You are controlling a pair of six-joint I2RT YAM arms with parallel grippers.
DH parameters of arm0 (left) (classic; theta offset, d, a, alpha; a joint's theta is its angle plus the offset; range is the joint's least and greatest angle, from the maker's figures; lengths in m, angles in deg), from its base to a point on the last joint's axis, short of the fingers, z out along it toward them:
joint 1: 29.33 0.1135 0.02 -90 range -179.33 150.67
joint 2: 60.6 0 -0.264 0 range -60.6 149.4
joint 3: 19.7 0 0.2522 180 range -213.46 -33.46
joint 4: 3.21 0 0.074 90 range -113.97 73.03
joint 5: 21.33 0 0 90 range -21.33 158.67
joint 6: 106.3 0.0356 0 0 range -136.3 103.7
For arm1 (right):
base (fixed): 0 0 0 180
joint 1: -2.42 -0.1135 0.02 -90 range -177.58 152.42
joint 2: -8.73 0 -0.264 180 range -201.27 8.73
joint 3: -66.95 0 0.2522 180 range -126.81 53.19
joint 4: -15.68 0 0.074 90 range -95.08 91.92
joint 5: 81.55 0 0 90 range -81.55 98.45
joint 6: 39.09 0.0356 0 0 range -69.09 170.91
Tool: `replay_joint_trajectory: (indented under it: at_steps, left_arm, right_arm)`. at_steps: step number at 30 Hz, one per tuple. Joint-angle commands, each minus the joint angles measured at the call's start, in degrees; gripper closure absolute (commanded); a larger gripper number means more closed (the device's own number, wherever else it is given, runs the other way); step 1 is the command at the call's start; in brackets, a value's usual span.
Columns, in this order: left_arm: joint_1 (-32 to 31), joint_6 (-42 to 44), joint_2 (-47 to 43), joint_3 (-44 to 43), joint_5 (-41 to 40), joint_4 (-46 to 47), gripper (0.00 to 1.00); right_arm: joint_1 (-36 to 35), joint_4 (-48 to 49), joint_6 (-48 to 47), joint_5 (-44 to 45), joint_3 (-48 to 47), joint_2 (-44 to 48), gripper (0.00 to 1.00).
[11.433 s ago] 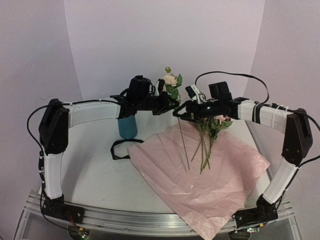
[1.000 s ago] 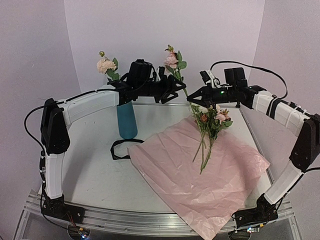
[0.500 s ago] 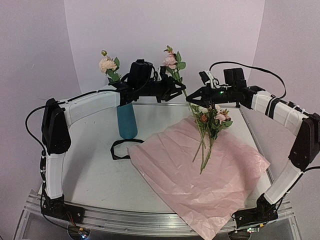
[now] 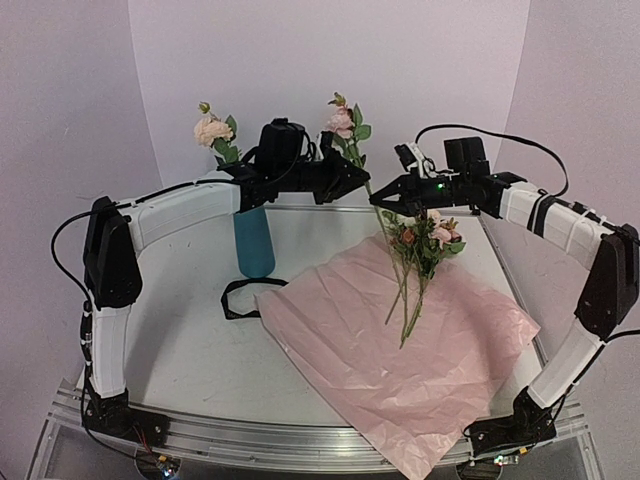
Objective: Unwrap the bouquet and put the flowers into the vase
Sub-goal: Pick up the fake flower from the wrapping paper, then insert the fake flower into the vase.
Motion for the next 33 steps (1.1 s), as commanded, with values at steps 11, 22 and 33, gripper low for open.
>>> replay_joint_trajectory:
  at_steps: [11, 22, 33]
  left_arm:
    - [-0.07, 6.71, -3.34, 0.64, -1.81, 0.84, 1.00]
    - [0.35, 24.17, -14.82, 7.20, -15.36, -8.41, 1.00]
    - [3.32, 39.29, -25.17, 8.80, -31.37, -8.66, 1.00]
  right_arm:
    - [-0.52, 1.59, -1.82, 0.21, -0.24, 1.59, 0.56]
    - [-0.47, 0.92, -2.40, 7.79, 1.09, 5.02, 0.12]
    - [-0.44, -1.54, -3.43, 13.86, 1.96, 7.46, 0.02]
